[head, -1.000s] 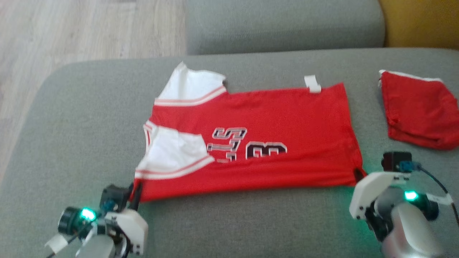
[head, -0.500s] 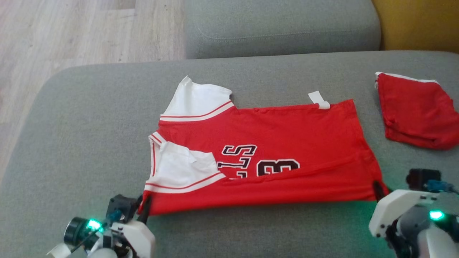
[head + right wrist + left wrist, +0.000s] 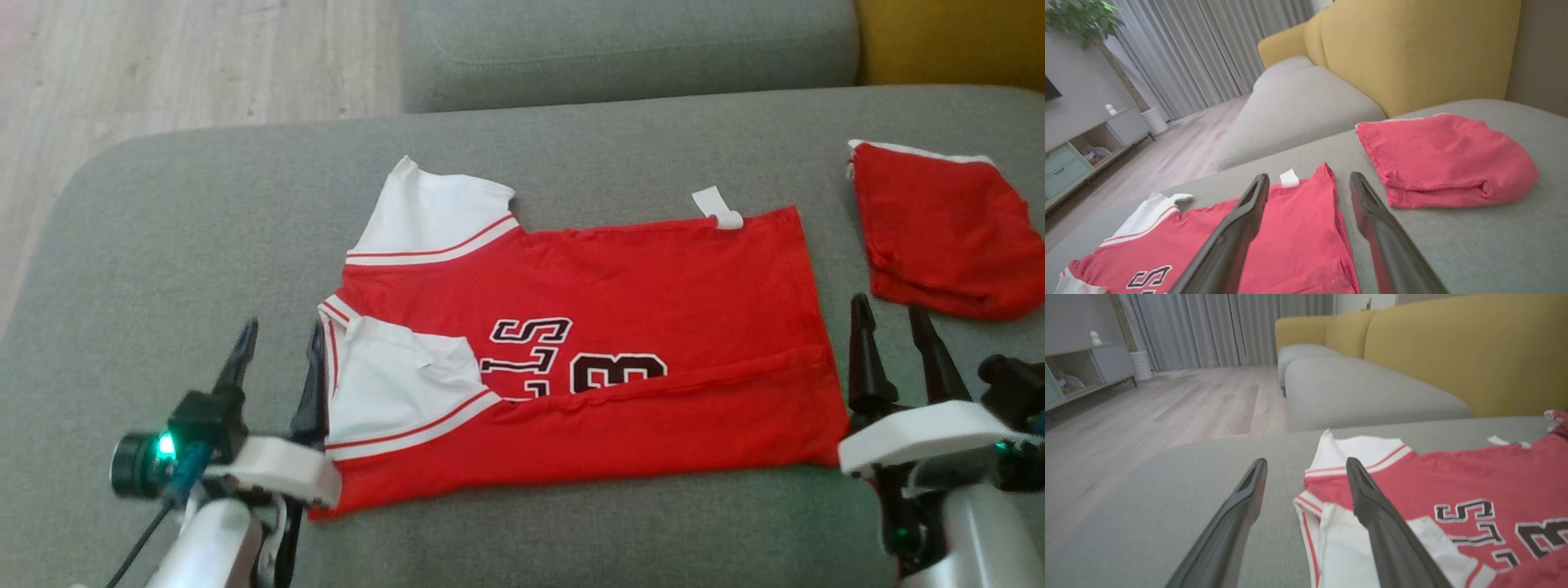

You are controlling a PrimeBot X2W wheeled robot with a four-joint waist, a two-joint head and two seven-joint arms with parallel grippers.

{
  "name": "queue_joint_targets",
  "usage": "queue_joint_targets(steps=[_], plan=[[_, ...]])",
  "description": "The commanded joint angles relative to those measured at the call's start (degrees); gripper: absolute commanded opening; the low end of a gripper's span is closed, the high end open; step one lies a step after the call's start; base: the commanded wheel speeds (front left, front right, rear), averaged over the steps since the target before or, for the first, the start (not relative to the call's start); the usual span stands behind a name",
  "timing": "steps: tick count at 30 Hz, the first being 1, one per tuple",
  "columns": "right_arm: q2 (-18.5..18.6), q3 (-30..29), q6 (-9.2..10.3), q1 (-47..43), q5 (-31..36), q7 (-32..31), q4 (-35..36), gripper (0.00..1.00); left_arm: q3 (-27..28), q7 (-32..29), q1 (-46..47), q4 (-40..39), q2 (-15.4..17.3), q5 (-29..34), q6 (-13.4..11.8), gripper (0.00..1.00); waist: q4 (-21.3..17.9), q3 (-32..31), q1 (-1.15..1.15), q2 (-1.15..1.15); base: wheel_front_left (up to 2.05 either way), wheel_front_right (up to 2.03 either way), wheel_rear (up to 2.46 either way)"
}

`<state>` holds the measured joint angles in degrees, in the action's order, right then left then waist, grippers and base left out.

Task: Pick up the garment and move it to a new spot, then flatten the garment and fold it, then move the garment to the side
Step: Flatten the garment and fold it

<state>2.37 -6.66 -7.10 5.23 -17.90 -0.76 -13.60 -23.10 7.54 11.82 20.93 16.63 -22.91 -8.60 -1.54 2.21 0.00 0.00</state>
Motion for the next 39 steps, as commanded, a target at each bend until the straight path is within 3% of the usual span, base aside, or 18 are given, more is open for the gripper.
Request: queue_joint_targets(steps=[1, 7, 12, 18, 23, 28, 39], plan=[[0.52, 2.48, -0.39, 2.21, -0.35, 3.19, 2.39, 1.0, 2.96, 2.73, 4.0, -2.39, 0.48, -0.29, 0.17, 1.0, -0.44, 0.43, 0.0, 0.0, 0.0, 0.0, 0.0], [0.52, 6.98, -0.39, 2.95, 1.74, 12.31, 1.94, 1.0, 4.5, 7.04, 7.53, -5.08, -1.13, 0.26, 1.65, 1.0, -2.23, 2.71, 0.0, 0.0, 0.0, 0.0, 0.0], [0.51, 8.69, -0.39, 4.96, 2.19, 13.97, 1.57, 1.0, 3.19, 6.89, 13.47, -4.25, 0.44, 2.67, 4.12, 1.0, -3.79, 5.78, 0.0, 0.0, 0.0, 0.0, 0.0], [0.51, 10.28, -0.39, 7.62, 1.89, 14.91, 1.75, 1.0, 0.49, -1.84, 26.3, 1.58, 5.58, 4.9, 10.64, 1.0, -6.17, 11.68, 0.0, 0.0, 0.0, 0.0, 0.0], [0.51, 12.0, -0.39, 9.56, 0.62, 15.42, 1.33, 1.0, -1.43, -10.72, 37.37, 11.53, 9.06, 3.56, 15.04, 1.0, -8.7, 16.4, 0.0, 0.0, 0.0, 0.0, 0.0], [0.51, 14.58, -0.39, 11.22, -1.25, 15.69, 0.56, 1.0, -4.44, -17.61, 44.43, 21.18, 12.56, 1.0, 16.0, 1.0, -12.25, 19.69, 0.0, 0.0, 0.0, 0.0, 0.0], [0.51, 16.48, -0.39, 12.13, -3.43, 15.75, 2.5, 1.0, -12.61, -21.12, 49.96, 26.11, 16.77, -8.42, 16.07, 1.0, -16.64, 24.06, 0.0, 0.0, 0.0, 0.0, 0.0]])
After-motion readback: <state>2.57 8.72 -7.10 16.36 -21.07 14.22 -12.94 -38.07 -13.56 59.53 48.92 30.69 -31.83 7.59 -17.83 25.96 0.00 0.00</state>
